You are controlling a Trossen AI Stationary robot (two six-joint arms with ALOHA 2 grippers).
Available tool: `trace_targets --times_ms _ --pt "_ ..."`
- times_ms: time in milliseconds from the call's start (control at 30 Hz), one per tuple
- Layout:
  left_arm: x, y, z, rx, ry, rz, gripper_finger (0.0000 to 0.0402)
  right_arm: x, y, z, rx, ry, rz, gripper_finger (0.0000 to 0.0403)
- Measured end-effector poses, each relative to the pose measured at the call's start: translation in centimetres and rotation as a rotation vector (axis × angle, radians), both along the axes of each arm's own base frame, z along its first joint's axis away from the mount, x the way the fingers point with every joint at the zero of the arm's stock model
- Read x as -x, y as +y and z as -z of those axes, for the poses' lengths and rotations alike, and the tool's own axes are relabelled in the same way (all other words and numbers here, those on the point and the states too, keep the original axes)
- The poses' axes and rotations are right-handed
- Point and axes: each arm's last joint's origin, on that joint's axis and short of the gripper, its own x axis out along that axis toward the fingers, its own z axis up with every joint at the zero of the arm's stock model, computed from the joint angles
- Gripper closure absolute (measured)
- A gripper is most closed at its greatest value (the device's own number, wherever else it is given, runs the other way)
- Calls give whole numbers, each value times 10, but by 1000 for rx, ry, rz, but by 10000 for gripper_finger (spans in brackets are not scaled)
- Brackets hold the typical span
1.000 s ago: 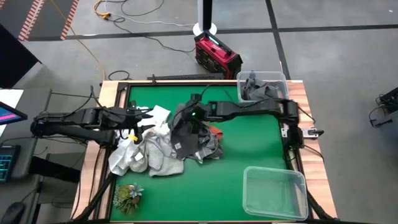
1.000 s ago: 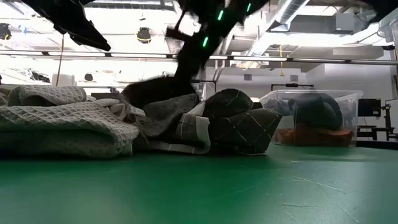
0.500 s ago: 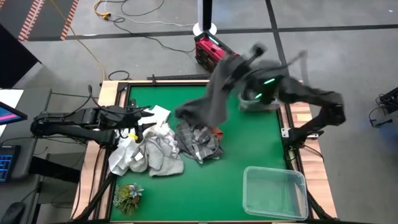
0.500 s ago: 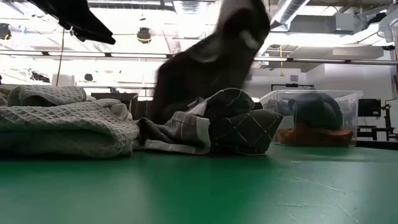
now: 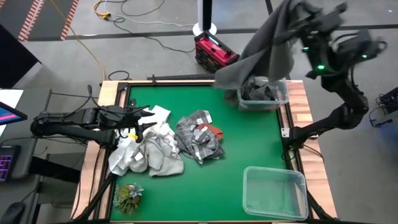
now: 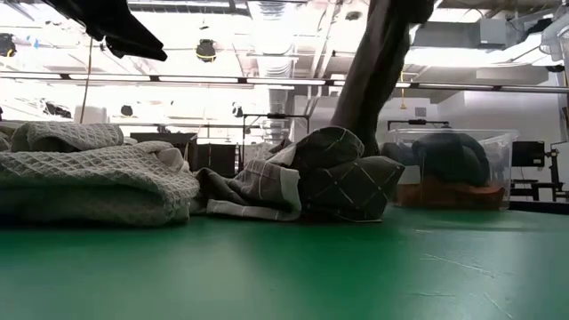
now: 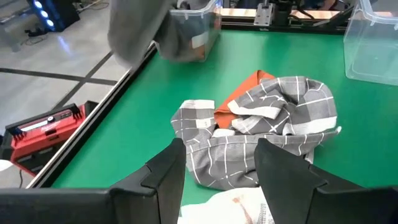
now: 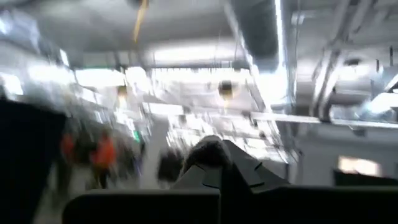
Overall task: Sort towels by color in basket
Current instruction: Put the gray towel into the top transparent bin
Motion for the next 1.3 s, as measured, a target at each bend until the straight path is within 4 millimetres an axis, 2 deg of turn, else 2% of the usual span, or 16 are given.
trace_targets --times_ms 133,400,633,767,967,1100,1300 --pt "1 0 1 4 15 -1 221 18 5 -14 47 -20 54 381" --pt "1 0 2 31 15 -13 221 43 3 -21 -127 133 448 382" --pt "1 -1 2 75 1 -10 221 47 -10 -18 -236 126 619 383" --pt "0 -1 2 91 -10 -4 221 39 -19 -18 -243 51 648 380" --pt "-17 -4 8 56 -118 123 221 20 -31 -14 -223 47 634 382" --pt "-39 -3 20 -27 -228 132 221 -3 -33 1 -264 202 567 381" --pt "-80 8 30 -115 -366 96 221 -49 -35 39 -375 478 512 382"
